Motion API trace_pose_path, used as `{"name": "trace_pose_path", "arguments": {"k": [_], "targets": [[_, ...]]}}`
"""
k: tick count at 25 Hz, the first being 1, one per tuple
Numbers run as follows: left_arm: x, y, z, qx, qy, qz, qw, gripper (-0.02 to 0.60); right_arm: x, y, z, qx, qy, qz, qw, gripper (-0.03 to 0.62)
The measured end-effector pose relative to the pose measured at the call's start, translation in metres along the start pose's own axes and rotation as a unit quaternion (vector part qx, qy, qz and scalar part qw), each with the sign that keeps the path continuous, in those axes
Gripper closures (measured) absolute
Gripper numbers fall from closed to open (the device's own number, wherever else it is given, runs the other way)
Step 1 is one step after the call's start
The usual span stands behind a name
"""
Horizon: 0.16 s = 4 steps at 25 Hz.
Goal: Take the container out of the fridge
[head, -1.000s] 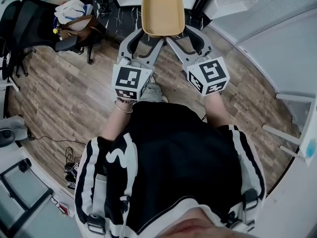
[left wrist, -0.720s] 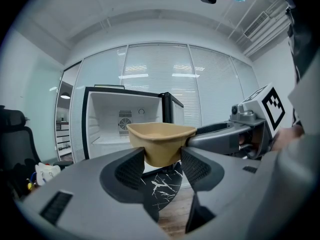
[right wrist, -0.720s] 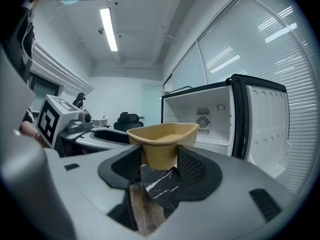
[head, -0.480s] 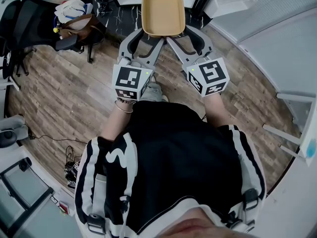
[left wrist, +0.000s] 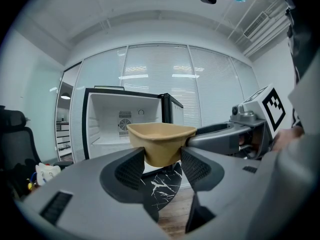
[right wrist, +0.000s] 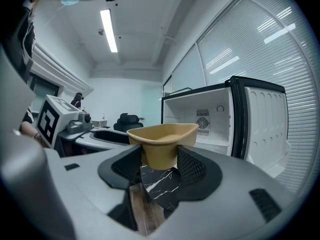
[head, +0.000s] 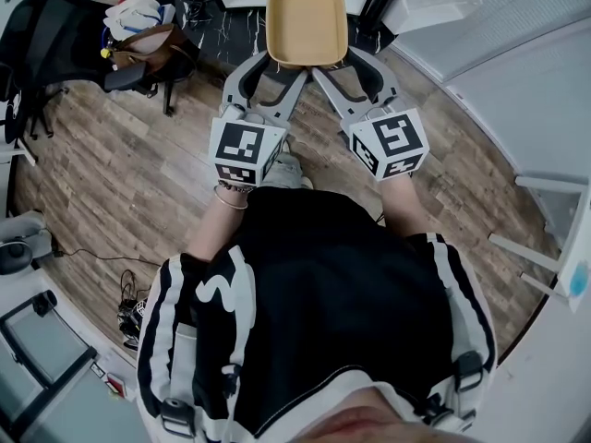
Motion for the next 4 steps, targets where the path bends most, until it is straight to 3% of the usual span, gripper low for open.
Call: {"name": "trace_pose_path", "arguments": {"k": [4], "targets": [[0.0011, 0.0011, -0.0005, 0.007, -0.001, 0.002, 1.0, 0.353, -0.0007, 0.0, -0.001, 0.001, -0.001, -0.001, 1.0, 0.367]]}}
Point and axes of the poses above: the fingertips, and each gripper's own axes: z backward along the fingers, x to its left, y out of its underside, the point moved 3 cm from there along z, backward along the fingers, and after that the axes turned 6 degrees about z, right-handed, at the moved point
